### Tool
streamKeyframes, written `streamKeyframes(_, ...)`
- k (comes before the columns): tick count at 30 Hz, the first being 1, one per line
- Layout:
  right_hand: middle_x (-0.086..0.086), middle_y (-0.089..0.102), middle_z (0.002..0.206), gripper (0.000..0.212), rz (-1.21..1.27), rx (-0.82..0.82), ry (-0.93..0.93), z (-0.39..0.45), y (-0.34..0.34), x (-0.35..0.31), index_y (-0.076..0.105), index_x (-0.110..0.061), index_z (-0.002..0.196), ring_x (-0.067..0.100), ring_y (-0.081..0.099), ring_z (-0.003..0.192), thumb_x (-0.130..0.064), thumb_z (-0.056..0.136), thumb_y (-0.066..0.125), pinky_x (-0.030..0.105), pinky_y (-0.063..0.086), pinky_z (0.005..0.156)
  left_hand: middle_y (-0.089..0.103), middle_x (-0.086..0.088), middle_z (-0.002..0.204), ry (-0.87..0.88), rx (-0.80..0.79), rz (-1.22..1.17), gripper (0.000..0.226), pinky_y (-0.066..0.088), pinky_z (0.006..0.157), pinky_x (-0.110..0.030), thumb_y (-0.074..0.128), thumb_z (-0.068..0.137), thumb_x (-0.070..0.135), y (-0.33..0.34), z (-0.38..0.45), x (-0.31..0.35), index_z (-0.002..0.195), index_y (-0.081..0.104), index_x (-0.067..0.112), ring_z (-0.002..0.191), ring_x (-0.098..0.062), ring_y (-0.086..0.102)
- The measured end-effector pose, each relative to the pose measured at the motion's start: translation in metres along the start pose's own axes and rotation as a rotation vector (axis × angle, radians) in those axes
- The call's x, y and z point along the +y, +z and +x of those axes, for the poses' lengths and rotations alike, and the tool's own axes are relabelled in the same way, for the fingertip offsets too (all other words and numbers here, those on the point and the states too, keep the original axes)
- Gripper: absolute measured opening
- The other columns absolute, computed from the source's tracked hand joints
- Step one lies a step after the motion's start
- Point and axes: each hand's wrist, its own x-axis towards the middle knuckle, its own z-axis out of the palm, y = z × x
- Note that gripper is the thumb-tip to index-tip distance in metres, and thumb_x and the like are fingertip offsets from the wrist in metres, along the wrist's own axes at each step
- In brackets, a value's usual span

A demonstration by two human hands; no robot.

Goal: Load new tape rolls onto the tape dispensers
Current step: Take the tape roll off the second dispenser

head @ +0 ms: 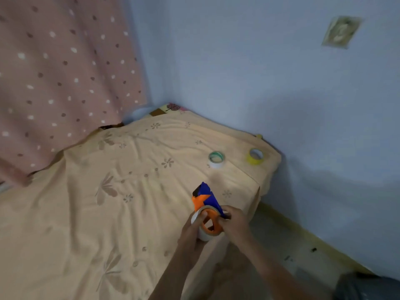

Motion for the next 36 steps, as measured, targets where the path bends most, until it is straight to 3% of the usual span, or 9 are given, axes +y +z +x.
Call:
streamKeyframes(3,-0.011,0.073,0.086,0.004,0.056,0.004,0.017,0.025,-0.035,0.011,0.067,-0.032,0.089,0.008,0.071,0.081,-0.029,0.090,0.070,0.025,0.062,0.076,0.070,-0.029,0.122,-0.003,0.005,-0.054,0.070,0.063,0.079,-0.045,0.079,0.073,0.037,0.037,0.027,0.003,0.131,0.064,0.002,0.110,-0.040,0.068)
streamKeyframes(9,0.000,0.074,0.103,0.024,0.054,-0.006,0.086,0.073,-0.084,0.035,0.066,-0.022,0.109,0.015,0.073,0.090,-0.035,0.089,0.070,0.037,0.063,0.080,0.065,-0.033,0.130,-0.059,-0.021,-0.106,0.048,0.063,0.074,-0.043,0.057,0.098,0.026,0.088,0.079,0.002,0.137,0.059,-0.002,0.109,-0.040,0.068)
streamKeyframes(14,-0.001,0.071,0.110,0.044,0.040,-0.016,0.093,0.119,-0.112,0.049,0.061,-0.022,0.120,0.017,0.071,0.094,-0.045,0.084,0.070,0.042,0.062,0.084,0.066,-0.031,0.129,-0.046,0.029,-0.095,0.059,0.053,0.102,-0.057,0.072,0.082,0.028,0.119,0.124,0.005,0.133,0.063,-0.001,0.119,-0.046,0.064)
streamKeyframes(21,0.000,0.069,0.098,0.026,-0.006,-0.026,0.091,0.197,-0.154,0.040,0.061,-0.024,0.110,0.017,0.071,0.085,-0.035,0.088,0.070,0.038,0.062,0.079,0.068,-0.031,0.126,-0.135,0.095,-0.188,0.042,0.062,0.078,-0.044,0.063,0.094,0.020,0.160,0.210,0.010,0.130,0.064,-0.001,0.115,-0.046,0.066)
streamKeyframes(24,-0.002,0.068,0.087,0.017,-0.045,-0.062,0.101,0.235,-0.172,0.027,0.061,-0.021,0.103,0.015,0.069,0.076,-0.030,0.090,0.068,0.035,0.062,0.075,0.069,-0.030,0.119,-0.154,0.115,-0.158,0.033,0.063,0.070,-0.040,0.060,0.097,0.017,0.170,0.248,0.027,0.122,0.066,-0.003,0.096,-0.039,0.070)
streamKeyframes(28,-0.003,0.065,0.079,0.028,-0.075,-0.167,0.125,0.283,-0.185,0.002,0.061,-0.008,0.115,0.028,0.072,0.086,-0.024,0.093,0.066,0.037,0.060,0.075,0.072,-0.031,0.113,-0.146,0.174,-0.208,0.034,0.057,0.089,-0.050,0.062,0.097,0.016,0.177,0.289,0.046,0.124,0.066,-0.004,0.098,-0.039,0.069)
streamKeyframes(30,0.008,0.067,0.087,0.035,-0.066,-0.218,0.121,0.308,-0.188,-0.011,0.059,-0.002,0.121,0.033,0.071,0.088,-0.021,0.093,0.066,0.039,0.060,0.076,0.069,-0.032,0.122,-0.117,0.167,-0.241,0.036,0.058,0.087,-0.049,0.061,0.098,0.016,0.182,0.303,0.057,0.129,0.063,-0.003,0.100,-0.039,0.068)
streamKeyframes(33,0.006,0.068,0.103,0.044,-0.038,-0.283,0.173,0.348,-0.190,-0.015,0.056,-0.014,0.129,0.021,0.070,0.088,-0.028,0.089,0.070,0.038,0.063,0.076,0.071,-0.028,0.122,-0.093,0.198,-0.282,0.038,0.064,0.076,-0.043,0.065,0.095,0.017,0.186,0.320,0.071,0.128,0.063,-0.001,0.098,-0.036,0.072)
streamKeyframes(36,0.005,0.069,0.113,0.039,0.138,-0.411,0.258,0.378,-0.194,-0.023,0.058,-0.020,0.128,0.020,0.069,0.096,-0.028,0.091,0.069,0.042,0.062,0.083,0.073,-0.027,0.119,-0.083,0.243,-0.297,0.039,0.059,0.094,-0.052,0.068,0.093,0.019,0.187,0.336,0.084,0.127,0.064,0.002,0.114,-0.043,0.069)
